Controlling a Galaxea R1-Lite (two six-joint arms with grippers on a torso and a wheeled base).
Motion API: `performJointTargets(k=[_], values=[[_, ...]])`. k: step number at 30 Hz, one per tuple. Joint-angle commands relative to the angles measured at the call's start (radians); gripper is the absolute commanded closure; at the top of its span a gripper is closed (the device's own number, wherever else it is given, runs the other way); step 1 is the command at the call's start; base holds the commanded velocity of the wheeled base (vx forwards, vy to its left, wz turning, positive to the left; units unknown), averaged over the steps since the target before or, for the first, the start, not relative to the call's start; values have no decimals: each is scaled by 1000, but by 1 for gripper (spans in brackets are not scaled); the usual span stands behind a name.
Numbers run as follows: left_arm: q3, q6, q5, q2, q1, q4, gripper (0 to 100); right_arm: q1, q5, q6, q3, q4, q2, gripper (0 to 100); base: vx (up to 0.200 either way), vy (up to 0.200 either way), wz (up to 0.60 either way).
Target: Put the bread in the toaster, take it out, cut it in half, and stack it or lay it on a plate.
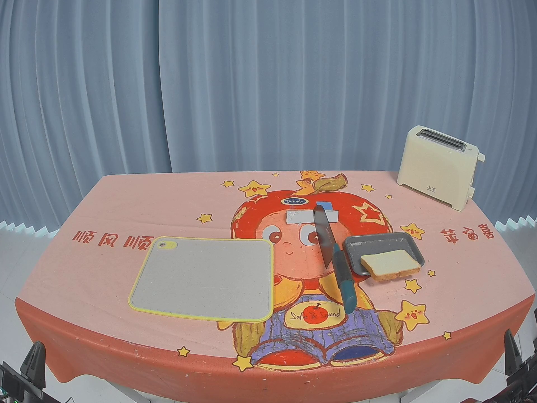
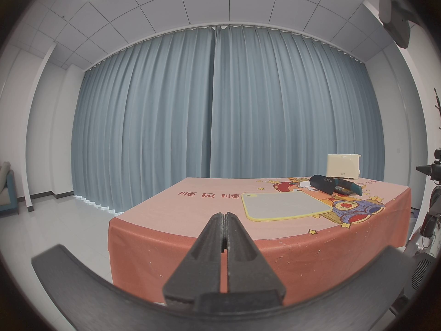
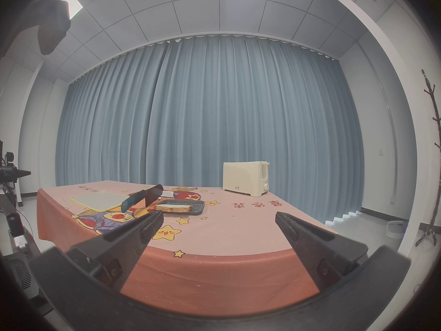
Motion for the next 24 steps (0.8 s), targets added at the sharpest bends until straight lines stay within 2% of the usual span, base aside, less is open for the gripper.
performJointTargets(k=[1,4,16,19,24], values=[[18,0,0,-4,1,0,100,0,0,-1,18,-7,-18,0,0,0,0],[18,0,0,-4,0,0,100,-2,-8,-18,16,-143,-18,0,0,0,0],[18,0,0,-4,1,0,100,0,3,-22,18,-94,-18,0,0,0,0],[18,0,0,-4,0,0,100,2,4,-41,18,-79,-18,0,0,0,0],[18,0,0,-4,0,0,100,5,29,-41,-34,-77,-18,0,0,0,0]])
